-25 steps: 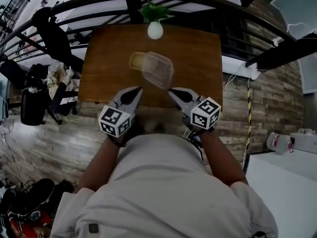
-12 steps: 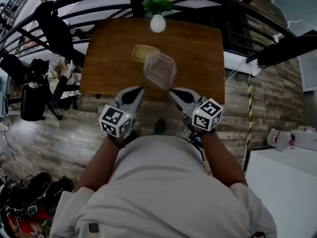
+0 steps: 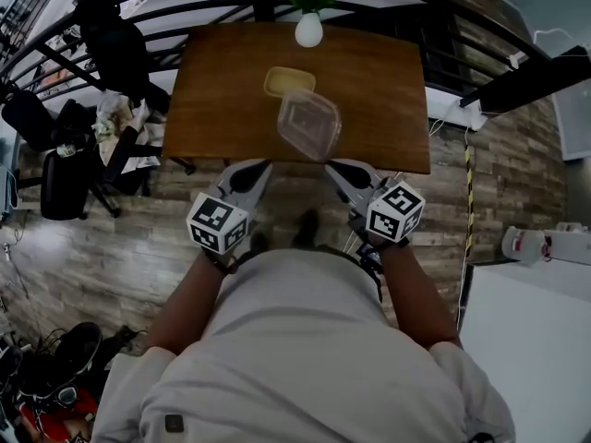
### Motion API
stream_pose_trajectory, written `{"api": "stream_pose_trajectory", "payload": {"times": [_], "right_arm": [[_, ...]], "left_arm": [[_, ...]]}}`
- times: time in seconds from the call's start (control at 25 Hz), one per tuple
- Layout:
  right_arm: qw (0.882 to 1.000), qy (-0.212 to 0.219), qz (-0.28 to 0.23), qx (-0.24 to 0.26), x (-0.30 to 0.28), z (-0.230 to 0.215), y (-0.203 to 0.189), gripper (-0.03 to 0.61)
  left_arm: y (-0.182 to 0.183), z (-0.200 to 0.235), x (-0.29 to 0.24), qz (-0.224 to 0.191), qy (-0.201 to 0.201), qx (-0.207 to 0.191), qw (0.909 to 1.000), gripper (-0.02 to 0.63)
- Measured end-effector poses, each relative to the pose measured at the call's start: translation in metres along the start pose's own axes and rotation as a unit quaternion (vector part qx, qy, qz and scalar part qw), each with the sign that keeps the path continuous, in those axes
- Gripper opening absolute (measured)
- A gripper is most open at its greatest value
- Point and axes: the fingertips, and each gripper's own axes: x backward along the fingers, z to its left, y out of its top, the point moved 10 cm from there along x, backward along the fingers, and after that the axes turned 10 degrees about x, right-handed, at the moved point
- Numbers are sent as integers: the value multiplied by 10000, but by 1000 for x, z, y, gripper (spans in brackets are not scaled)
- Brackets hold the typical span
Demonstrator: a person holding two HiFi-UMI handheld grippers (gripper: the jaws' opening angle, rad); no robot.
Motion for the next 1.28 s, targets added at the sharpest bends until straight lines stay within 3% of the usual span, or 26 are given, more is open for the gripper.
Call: {"api": "stream_pose_trajectory", "payload": {"times": [0.68, 1.28], "right_arm": [[9987, -408, -130, 274, -33, 139, -15, 6], [9976, -610, -107, 306, -56, 164, -8, 6]], "left_arm": [[-18, 22, 125, 28, -528, -234, 9983, 3], [-12, 44, 145, -48, -776, -233, 9967, 3]]}}
